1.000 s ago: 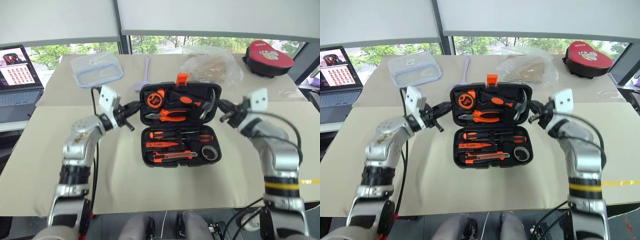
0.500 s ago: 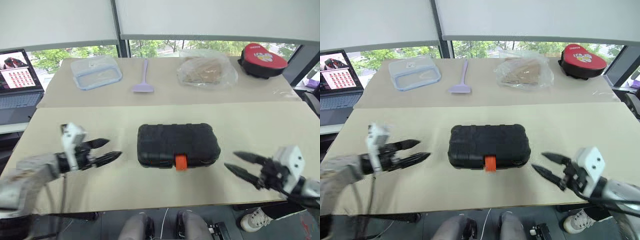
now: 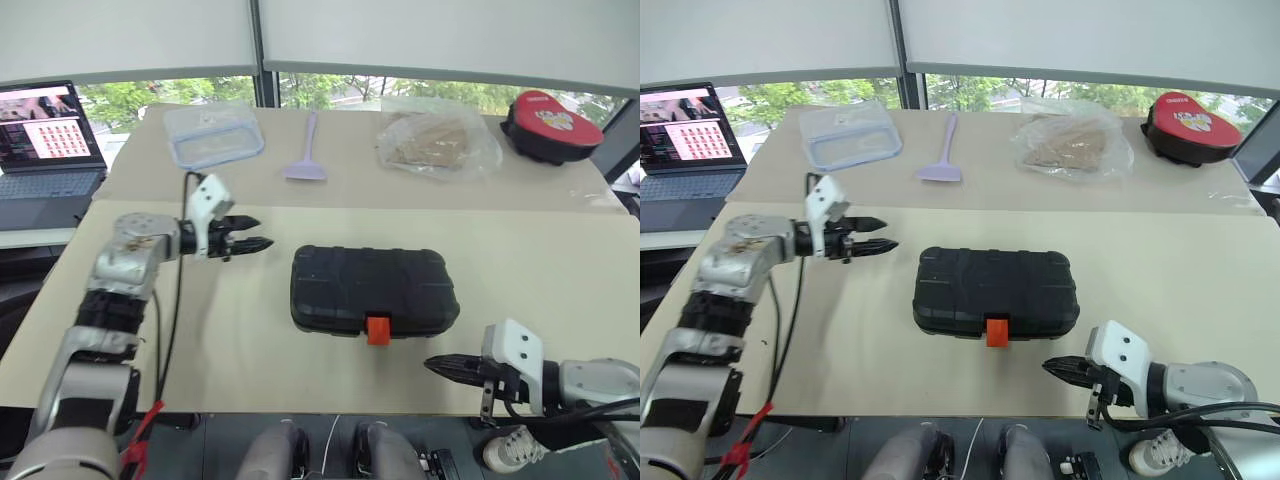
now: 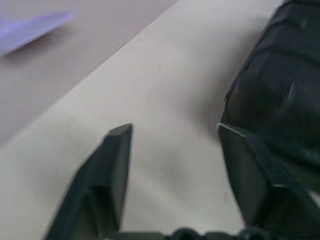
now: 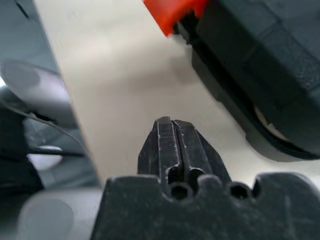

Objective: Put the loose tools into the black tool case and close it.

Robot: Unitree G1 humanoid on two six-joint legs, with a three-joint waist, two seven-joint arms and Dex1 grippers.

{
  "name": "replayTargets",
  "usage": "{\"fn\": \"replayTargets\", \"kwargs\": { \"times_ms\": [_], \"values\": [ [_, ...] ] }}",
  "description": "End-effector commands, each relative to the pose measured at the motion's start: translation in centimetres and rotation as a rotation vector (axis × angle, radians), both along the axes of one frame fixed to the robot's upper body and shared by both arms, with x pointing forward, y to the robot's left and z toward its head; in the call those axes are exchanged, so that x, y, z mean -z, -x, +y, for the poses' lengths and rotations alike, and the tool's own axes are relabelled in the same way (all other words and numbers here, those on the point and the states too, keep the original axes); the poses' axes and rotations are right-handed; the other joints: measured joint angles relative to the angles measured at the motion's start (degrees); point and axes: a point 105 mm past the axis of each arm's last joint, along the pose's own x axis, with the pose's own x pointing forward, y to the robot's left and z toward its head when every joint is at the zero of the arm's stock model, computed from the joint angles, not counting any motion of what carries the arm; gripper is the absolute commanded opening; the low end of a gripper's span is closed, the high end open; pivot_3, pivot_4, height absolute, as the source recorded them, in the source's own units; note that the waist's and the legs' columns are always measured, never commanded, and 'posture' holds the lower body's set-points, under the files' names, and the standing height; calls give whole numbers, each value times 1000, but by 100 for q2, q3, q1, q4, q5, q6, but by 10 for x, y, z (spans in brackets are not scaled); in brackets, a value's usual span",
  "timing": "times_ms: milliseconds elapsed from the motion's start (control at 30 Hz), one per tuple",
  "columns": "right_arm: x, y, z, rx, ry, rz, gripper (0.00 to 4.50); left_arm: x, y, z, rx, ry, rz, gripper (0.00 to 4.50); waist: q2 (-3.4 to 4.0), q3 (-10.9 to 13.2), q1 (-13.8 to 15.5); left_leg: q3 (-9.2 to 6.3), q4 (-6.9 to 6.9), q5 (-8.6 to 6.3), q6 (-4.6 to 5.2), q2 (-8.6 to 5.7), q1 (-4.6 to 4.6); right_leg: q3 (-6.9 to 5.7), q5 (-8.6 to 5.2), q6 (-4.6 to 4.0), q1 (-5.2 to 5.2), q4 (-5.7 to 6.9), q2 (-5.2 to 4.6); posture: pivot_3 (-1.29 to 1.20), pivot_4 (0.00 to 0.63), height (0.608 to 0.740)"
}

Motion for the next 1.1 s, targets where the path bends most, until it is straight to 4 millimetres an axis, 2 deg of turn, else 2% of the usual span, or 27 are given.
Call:
{"fn": "replayTargets", "kwargs": {
  "times_ms": [33, 67, 233, 333, 433, 500, 567, 633, 667, 733, 867, 933, 1000, 1100],
  "values": [
    [-1, -10, 5, -42, 34, -39, 0, 6, -4, -27, 145, -122, -77, 1233, -4, 3, -25, 0, 1, 0, 0, 1, 2, 0, 1, 2, 0, 0, -3, 0, 150, 728],
    [1, -13, 6, -44, 45, -46, 0, 11, -3, -33, 177, -156, -86, 895, -5, 3, -45, 0, 0, 0, 0, 3, 5, 0, 0, 3, 2, 0, -4, 0, 150, 728],
    [-1, -44, 8, 53, 57, -139, 0, 21, 3, -45, 295, -214, -95, 895, -9, 6, -101, -5, 1, -1, -2, 18, 5, 22, 0, 1, -5, 4, -30, 0, 150, 728],
    [-10, -64, 0, 152, 54, -212, 0, 24, 22, -43, 430, -211, -37, 895, -13, 8, -111, -8, 5, -1, -2, 17, 0, 22, 1, 1, -7, 4, -33, 0, 150, 728],
    [-14, -67, -3, 168, 44, -221, 0, 20, 25, -40, 445, -202, -42, 895, -12, 8, -126, -6, 6, -1, -1, 9, 0, 21, 1, 1, -8, 7, -38, 0, 150, 728],
    [-16, -65, -5, 168, 39, -218, 0, 13, 24, -39, 438, -180, -59, 895, -12, 9, -111, -11, 9, -1, -1, 10, -1, 20, 1, 1, -7, 7, -39, 0, 150, 728],
    [-22, -61, -6, 162, 16, -209, 0, -14, 21, -45, 418, -76, -75, 895, -12, 9, -112, -15, 12, 0, -1, 9, -3, 20, 1, 1, -6, 9, -38, 0, 150, 728],
    [-30, -46, -5, 124, -34, -163, 0, -51, 32, -75, 493, 78, -62, 895, -12, 11, -97, -16, 15, 0, 0, 10, -7, 19, 1, 2, -6, 11, -36, 0, 150, 728],
    [-32, -40, -5, 107, -49, -140, 0, -59, 42, -92, 549, 119, -46, 895, -12, 13, -64, -21, 20, 0, 0, 10, -15, 12, 0, 2, -9, 12, -34, 0, 150, 728],
    [-32, -31, -6, 91, -55, -118, 0, -61, 60, -118, 643, 135, -28, 895, -12, 12, -19, -39, 41, 0, 4, 9, -36, -10, 1, 4, -6, 9, -30, 0, 150, 728],
    [-28, -27, -5, 104, -51, -109, 0, -34, 78, -159, 718, 65, -33, 895, -10, 11, -16, -39, 48, -1, 6, 6, -18, -5, 5, 11, 19, 9, -31, 0, 150, 728],
    [-26, -26, -1, 104, -51, -110, 0, -5, 76, -170, 693, -30, -22, 895, -10, 11, -28, -35, 47, -1, 7, 7, -9, 13, 5, 10, 18, 14, -36, 0, 150, 728],
    [-26, -24, 2, 103, -56, -111, 0, 26, 71, -169, 662, -162, -14, 895, -10, 11, -41, -26, 44, -1, 7, 16, -5, 28, 8, 6, 10, 19, -32, 0, 150, 728],
    [-26, -21, 4, 107, -65, -114, 0, 72, 69, -147, 686, -415, -57, 895, -16, 4, -26, -16, 34, -1, 5, 32, 1, 39, 13, -4, 0, 25, -26, 0, 150, 728]
  ]
}}
